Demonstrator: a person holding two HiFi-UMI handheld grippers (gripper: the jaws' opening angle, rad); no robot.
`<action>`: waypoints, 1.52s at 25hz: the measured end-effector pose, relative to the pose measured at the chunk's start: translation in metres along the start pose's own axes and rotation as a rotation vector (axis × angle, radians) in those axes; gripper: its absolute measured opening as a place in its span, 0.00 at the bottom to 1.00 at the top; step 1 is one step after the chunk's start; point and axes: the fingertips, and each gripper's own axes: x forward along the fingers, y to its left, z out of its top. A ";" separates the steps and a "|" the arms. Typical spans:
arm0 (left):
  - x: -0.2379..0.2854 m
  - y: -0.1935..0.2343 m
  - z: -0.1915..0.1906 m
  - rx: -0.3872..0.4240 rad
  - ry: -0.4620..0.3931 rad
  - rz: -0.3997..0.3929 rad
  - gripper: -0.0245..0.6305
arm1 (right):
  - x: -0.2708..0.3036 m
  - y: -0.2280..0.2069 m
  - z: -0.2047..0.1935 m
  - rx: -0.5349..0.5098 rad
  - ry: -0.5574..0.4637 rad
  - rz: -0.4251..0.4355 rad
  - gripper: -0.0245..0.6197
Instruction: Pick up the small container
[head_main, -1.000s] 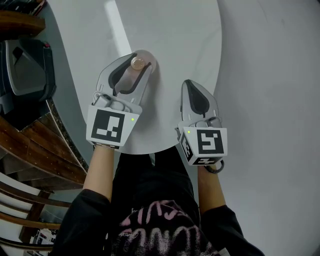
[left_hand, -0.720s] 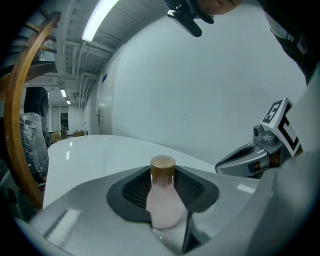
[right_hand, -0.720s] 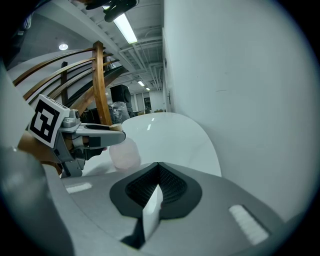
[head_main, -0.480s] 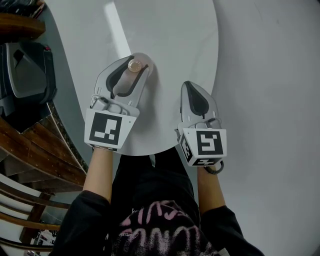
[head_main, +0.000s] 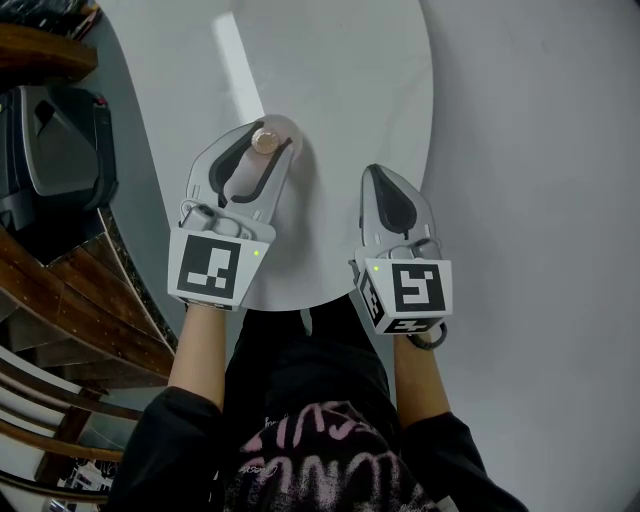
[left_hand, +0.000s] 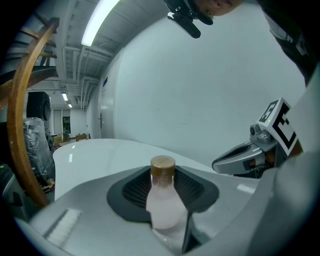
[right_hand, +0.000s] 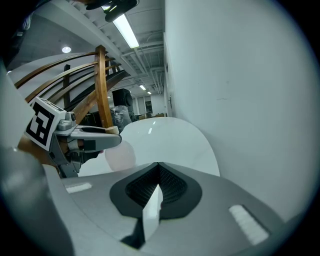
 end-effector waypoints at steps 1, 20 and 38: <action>-0.001 0.000 0.002 0.001 0.000 0.003 0.25 | -0.001 -0.001 0.003 -0.001 -0.004 0.001 0.05; -0.061 -0.001 0.030 -0.008 -0.033 0.037 0.25 | -0.038 0.032 0.035 -0.027 -0.078 0.007 0.05; -0.087 -0.011 0.048 0.018 -0.037 0.093 0.25 | -0.059 0.040 0.064 -0.068 -0.146 0.060 0.05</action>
